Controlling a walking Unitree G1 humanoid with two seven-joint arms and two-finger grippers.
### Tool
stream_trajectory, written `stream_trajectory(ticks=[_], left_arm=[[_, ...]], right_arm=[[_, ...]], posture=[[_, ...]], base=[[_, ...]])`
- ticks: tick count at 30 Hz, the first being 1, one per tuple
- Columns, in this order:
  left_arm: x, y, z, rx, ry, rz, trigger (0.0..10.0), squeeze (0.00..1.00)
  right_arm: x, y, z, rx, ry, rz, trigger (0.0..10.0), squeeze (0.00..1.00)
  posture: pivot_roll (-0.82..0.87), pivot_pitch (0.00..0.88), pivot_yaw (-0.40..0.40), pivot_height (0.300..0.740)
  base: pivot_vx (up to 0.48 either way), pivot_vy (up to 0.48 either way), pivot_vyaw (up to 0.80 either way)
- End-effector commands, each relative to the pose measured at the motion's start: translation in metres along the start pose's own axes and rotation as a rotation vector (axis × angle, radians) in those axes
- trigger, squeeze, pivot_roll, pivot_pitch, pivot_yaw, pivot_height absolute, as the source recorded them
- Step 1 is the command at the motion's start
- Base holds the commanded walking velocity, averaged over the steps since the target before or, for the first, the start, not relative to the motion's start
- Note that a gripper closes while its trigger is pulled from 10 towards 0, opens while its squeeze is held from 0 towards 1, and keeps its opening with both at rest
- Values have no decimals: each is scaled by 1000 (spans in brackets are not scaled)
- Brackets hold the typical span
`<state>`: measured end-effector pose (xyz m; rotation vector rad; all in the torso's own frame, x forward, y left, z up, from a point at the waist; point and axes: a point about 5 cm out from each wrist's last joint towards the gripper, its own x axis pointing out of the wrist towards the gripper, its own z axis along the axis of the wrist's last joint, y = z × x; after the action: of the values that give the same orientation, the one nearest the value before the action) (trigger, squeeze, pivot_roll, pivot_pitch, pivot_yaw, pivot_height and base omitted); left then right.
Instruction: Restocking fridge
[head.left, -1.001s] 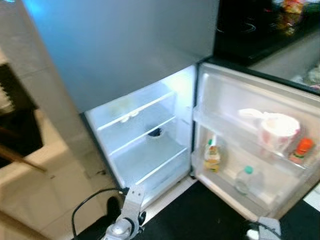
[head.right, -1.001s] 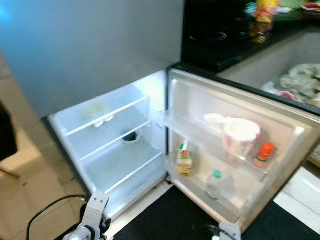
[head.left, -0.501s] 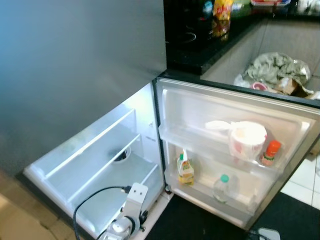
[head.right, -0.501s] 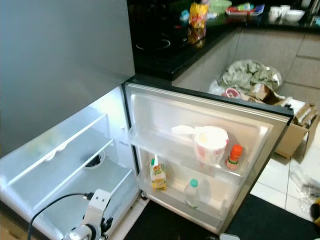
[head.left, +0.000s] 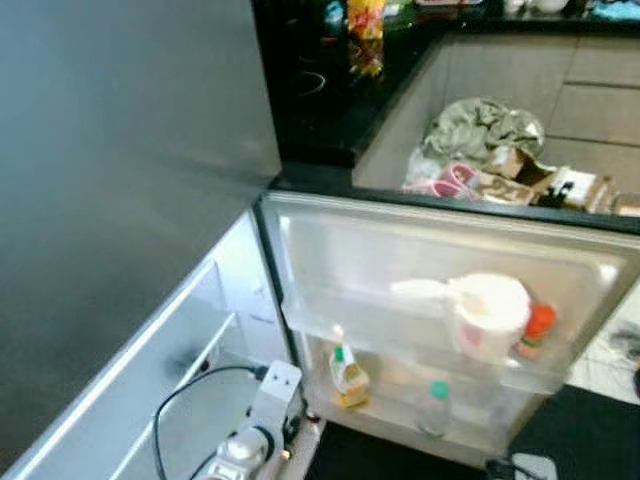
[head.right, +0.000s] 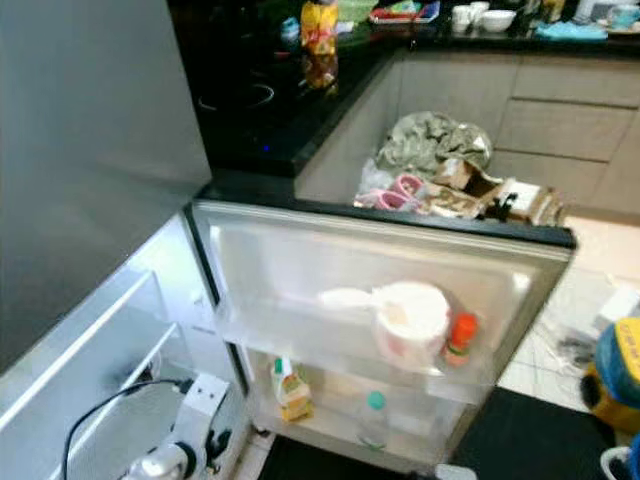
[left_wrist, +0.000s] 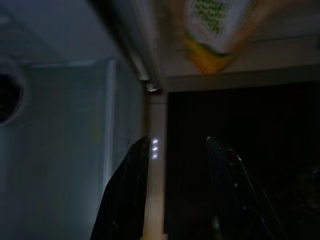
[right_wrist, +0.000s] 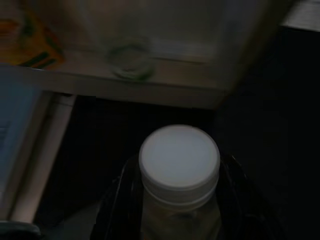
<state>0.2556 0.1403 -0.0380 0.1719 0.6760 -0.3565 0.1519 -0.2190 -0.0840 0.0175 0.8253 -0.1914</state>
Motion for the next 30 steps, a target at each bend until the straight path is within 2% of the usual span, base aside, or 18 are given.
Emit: stream_trajectory(ticks=[1,11,14,19,21,24,27,28,30], left_arm=[[-3,1,-10,-8,21,1,10000,0],[-5,1,-15,4,30,-15,10000,0],[-5,0,-15,11,26,-20,10000,0],[-5,0,-15,7,29,-21,10000,0],[-5,0,-14,28,31,-22,10000,0],[-4,2,-13,-16,31,3,10000,0],[-4,2,-13,-2,33,-3,10000,0],[-4,2,-13,-2,33,-3,10000,0],[-5,2,-14,-3,36,0,10000,0]], right_arm=[[-3,-2,-6,-16,11,1,10000,0],[-2,3,4,-77,-55,81,10000,0],[2,11,23,-117,-121,168,10000,0],[5,19,39,-125,-165,229,10000,0],[7,32,56,-172,-199,335,10000,0],[6,48,70,-276,-187,468,10000,0],[0,61,80,-345,-188,596,10000,0],[0,61,80,-345,-188,596,10000,0],[-10,72,95,-402,-209,719,10000,0]], posture=[[-132,50,127,726],[-133,62,131,726],[-137,62,134,726],[-138,61,136,726],[-143,56,138,726],[-147,54,137,726],[-148,52,136,726],[-148,52,136,726],[-151,50,135,726]], base=[[0,0,0],[0,0,0],[0,0,0],[0,-126,0],[0,-480,0],[0,0,0],[0,0,0],[0,0,0],[0,0,0]])
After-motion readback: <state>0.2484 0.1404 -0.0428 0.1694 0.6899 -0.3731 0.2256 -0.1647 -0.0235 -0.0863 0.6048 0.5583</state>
